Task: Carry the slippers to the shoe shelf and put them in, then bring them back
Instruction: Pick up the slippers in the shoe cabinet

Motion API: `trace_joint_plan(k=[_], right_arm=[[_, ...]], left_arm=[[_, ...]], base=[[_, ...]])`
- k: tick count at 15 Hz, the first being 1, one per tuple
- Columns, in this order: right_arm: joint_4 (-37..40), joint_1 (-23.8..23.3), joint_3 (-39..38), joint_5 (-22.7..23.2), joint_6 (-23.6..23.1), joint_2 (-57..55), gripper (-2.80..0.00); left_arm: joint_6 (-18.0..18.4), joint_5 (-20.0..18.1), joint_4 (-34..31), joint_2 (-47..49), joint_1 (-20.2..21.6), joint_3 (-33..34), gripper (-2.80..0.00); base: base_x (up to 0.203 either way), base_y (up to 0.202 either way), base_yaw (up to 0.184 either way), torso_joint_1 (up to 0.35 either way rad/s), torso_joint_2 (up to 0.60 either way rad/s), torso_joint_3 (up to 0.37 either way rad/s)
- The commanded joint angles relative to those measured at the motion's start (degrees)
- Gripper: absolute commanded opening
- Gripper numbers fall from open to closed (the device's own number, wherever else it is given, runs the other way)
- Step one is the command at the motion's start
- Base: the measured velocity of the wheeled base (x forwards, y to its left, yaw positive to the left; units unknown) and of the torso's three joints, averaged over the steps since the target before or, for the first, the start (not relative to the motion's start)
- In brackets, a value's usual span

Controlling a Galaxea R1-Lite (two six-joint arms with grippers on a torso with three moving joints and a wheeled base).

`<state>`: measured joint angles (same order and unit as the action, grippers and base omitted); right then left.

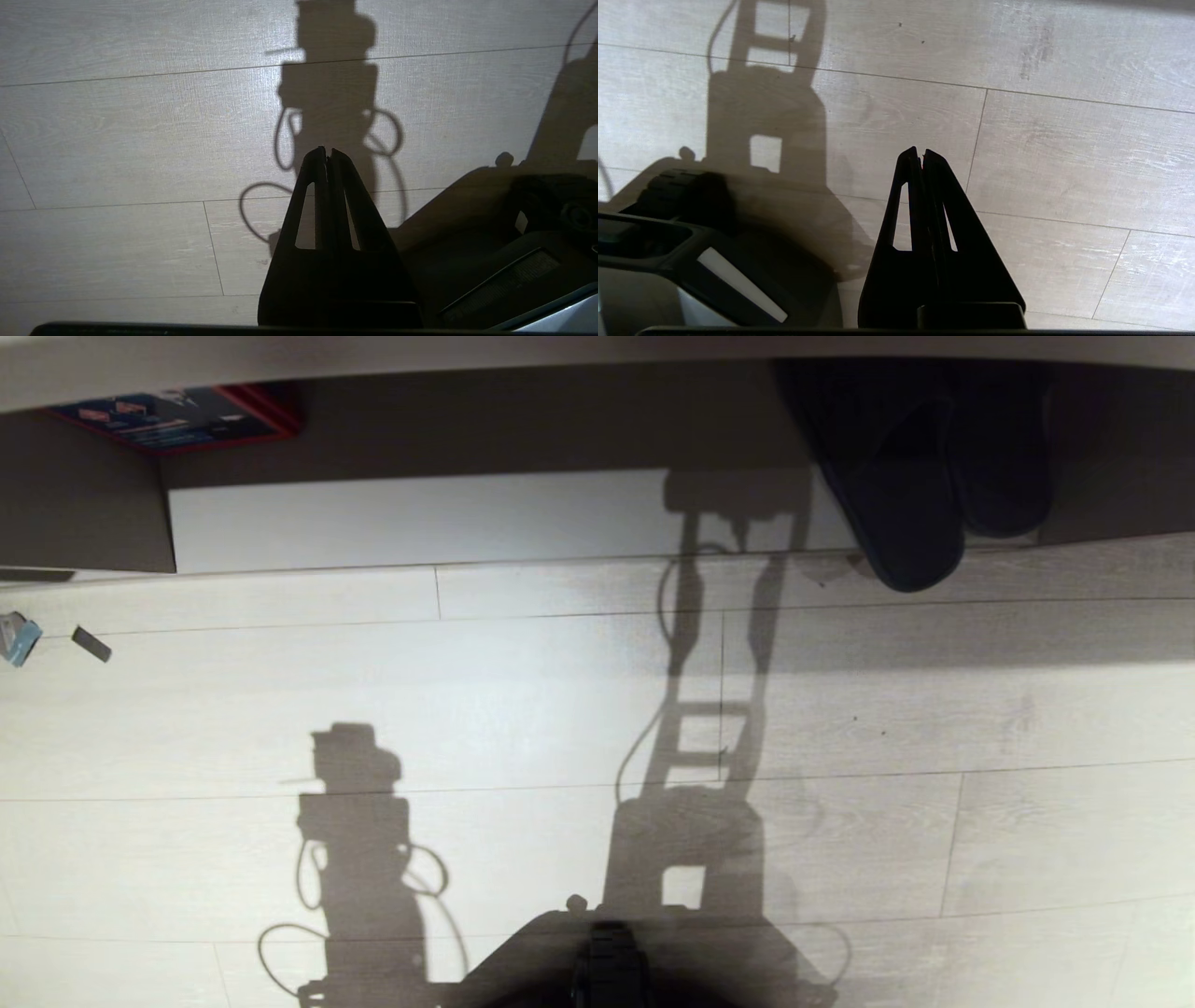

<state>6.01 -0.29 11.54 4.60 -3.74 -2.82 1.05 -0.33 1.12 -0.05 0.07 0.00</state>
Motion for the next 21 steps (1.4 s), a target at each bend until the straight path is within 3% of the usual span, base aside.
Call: trace_joint_plan(k=[1,6,11,16,17,21], right_arm=[[0.3,0.0,5.1,0.7,0.0,-8.4,-2.80],[-8.7,0.1,9.2,3.9,-0.4,-27.9,-2.80],[-26.2,0.1,12.6,7.7,-4.5,-47.2,-2.80],[-29.6,0.1,23.5,8.3,-9.9,-57.4,-2.80],[-30.9,0.6,24.1,8.3,-11.3,-57.9,0.00],[-33.9,1.5,24.8,8.4,-13.8,-60.6,0.00]], left_arm=[[0.0,0.0,0.0,0.0,0.1,0.4,-2.80],[0.0,0.0,0.0,0.0,0.0,0.4,-2.80],[0.0,0.0,0.0,0.0,0.0,0.4,-2.80],[0.0,0.0,0.0,0.0,0.0,0.4,-2.80],[0.0,0.0,0.0,0.0,0.0,0.4,-2.80],[0.0,0.0,-0.1,0.0,0.0,0.4,-2.80]], base=[[0.000,0.000,0.000,0.000,0.00,0.000],[0.000,0.000,0.000,0.000,0.00,0.000],[0.000,0.000,0.000,0.000,0.00,0.000],[0.000,0.000,0.000,0.000,0.00,0.000],[0.000,0.000,0.000,0.000,0.00,0.000],[0.000,0.000,0.000,0.000,0.00,0.000]])
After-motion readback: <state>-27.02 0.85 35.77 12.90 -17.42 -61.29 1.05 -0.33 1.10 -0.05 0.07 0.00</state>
